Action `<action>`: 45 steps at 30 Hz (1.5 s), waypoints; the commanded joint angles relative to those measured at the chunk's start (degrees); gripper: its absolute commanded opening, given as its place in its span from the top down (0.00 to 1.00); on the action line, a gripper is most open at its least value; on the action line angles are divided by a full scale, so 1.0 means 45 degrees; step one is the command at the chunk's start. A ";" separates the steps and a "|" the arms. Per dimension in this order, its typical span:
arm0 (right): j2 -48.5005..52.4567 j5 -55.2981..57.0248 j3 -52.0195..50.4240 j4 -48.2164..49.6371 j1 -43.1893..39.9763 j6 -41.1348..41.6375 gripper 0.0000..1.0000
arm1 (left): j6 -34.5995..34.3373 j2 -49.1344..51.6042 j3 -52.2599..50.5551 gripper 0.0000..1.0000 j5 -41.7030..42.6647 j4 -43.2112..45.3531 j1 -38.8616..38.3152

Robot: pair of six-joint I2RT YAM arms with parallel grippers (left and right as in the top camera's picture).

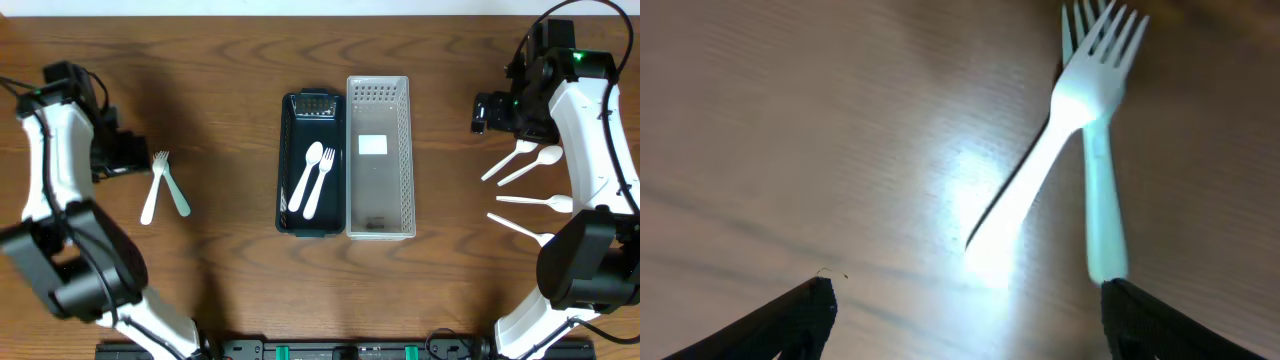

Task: Pack container
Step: 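Lower the left gripper onto the second white fork and grasp it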

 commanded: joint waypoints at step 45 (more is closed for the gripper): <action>-0.0233 -0.0044 0.0131 0.0044 0.0049 -0.0121 0.01 | 0.1972 0.2205 -0.1156 0.14 0.0136 0.2293 -0.0160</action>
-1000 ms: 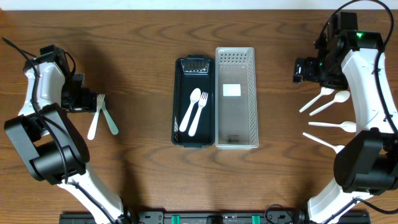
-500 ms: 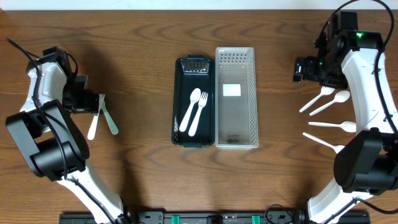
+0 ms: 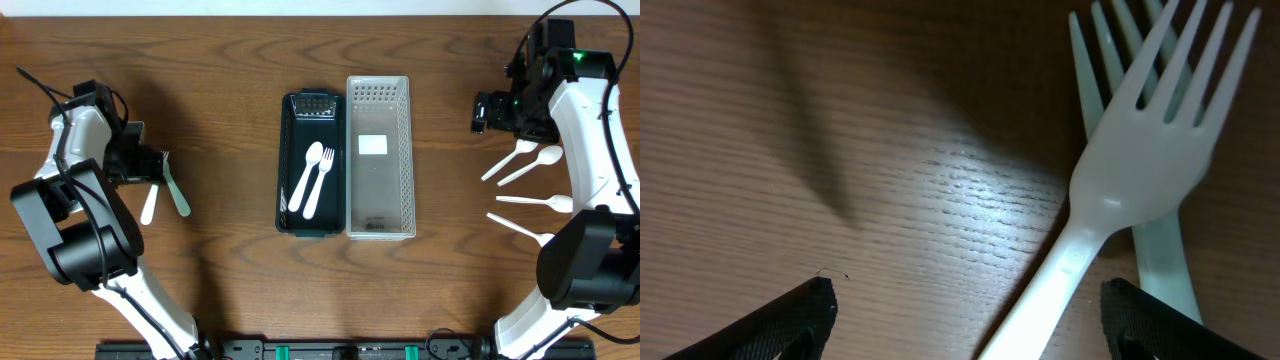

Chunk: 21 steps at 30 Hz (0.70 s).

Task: Pack container
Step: 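Lower the left gripper onto the second white fork and grasp it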

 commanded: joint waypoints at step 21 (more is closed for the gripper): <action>-0.0233 -0.0034 0.0131 -0.0131 0.0049 -0.0126 0.01 | 0.0209 0.0219 -0.1292 0.55 -0.0015 0.1180 -0.0180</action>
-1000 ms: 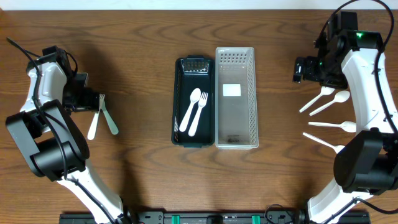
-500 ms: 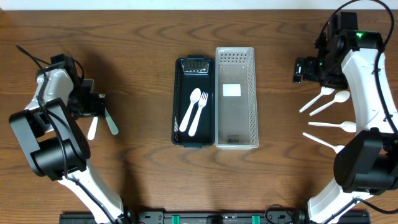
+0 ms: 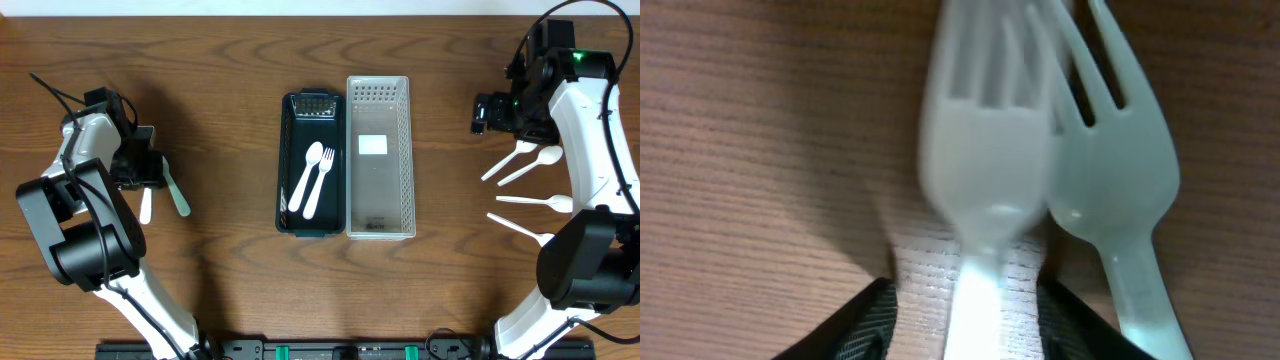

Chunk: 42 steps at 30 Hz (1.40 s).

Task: Pack container
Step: 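Lower the left gripper onto the second white fork and grasp it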

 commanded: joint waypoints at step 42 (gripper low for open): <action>-0.0233 0.0000 0.0131 0.0121 0.0049 -0.0121 0.01 | -0.0044 -0.0797 -0.0092 0.92 -0.0301 -0.0321 -0.0131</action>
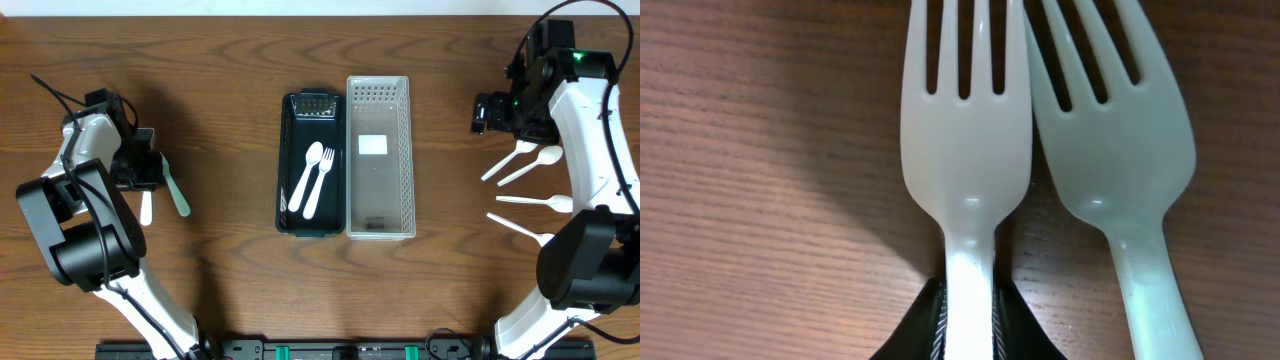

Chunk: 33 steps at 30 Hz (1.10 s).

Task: Pack container
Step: 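Lower the left gripper onto the second white fork and grasp it, then place the white fork with the left gripper into the green basket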

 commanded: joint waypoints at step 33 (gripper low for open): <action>-0.0233 -0.0005 0.0131 0.0267 0.0049 -0.0131 0.01 | -0.8189 -0.4342 0.6013 0.93 -0.0185 -0.3483 -1.0695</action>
